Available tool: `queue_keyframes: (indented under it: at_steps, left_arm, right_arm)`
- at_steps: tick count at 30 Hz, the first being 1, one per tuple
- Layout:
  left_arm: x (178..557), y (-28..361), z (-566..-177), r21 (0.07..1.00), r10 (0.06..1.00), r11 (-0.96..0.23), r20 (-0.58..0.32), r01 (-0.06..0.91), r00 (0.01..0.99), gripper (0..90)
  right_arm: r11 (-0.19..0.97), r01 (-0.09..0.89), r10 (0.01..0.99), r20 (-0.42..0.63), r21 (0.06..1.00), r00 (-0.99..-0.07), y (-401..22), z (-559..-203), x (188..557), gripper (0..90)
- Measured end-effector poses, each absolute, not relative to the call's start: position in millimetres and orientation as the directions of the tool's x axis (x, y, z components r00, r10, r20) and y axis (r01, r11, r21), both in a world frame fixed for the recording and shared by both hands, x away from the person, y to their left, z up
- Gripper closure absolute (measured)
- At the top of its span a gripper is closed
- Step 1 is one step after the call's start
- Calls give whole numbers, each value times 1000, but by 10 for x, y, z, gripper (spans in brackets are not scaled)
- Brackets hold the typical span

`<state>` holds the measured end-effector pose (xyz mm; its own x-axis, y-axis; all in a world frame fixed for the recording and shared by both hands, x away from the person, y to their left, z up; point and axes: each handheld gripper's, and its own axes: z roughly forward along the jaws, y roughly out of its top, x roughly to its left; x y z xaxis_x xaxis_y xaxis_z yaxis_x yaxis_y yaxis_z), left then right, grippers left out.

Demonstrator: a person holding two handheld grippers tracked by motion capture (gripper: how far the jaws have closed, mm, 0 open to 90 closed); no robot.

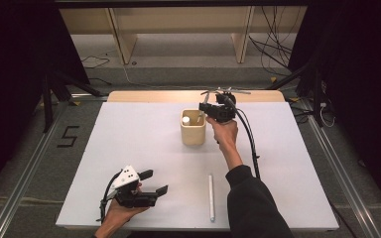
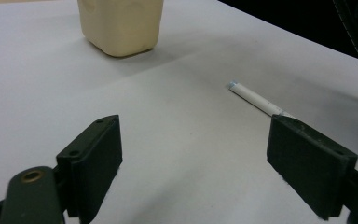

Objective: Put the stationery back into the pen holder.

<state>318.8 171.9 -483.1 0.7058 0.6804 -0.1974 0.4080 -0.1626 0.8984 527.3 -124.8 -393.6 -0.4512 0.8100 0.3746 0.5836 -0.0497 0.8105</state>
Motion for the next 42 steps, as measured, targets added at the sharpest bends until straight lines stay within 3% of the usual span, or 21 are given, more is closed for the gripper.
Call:
queue_keyframes:
  at_steps: [8,12,16,21,24,31,42]
  left_arm:
    - [3189,1713,-4835,898,682,-164,-196,409,704,178]
    - [3193,1716,-4839,896,684,-165,-197,412,703,178]
    - [3192,1716,-4837,896,683,-166,-196,411,704,178]
    - [3190,1712,-4837,897,683,-165,-197,411,704,178]
    - [3190,1716,-4838,896,685,-165,-197,412,702,178]
    - [3193,1716,-4839,895,687,-170,-193,412,701,178]
    - [3196,1730,-4837,896,693,-164,-193,413,695,178]
  right_arm:
    - [-28,589,805,368,807,-465,-1194,-3973,5279,769]
    - [-24,599,804,371,800,-464,-1192,-3988,5291,689]
    - [-51,591,812,378,805,-445,-1231,-3952,5288,520]
    - [-78,587,811,394,806,-433,-1343,-3887,5268,434]
    - [-32,569,836,334,822,-435,-1368,-3828,5211,391]
    - [79,555,864,220,828,-452,-1440,-3779,4988,346]
    - [91,583,826,266,808,-497,-1630,-3966,4477,313]
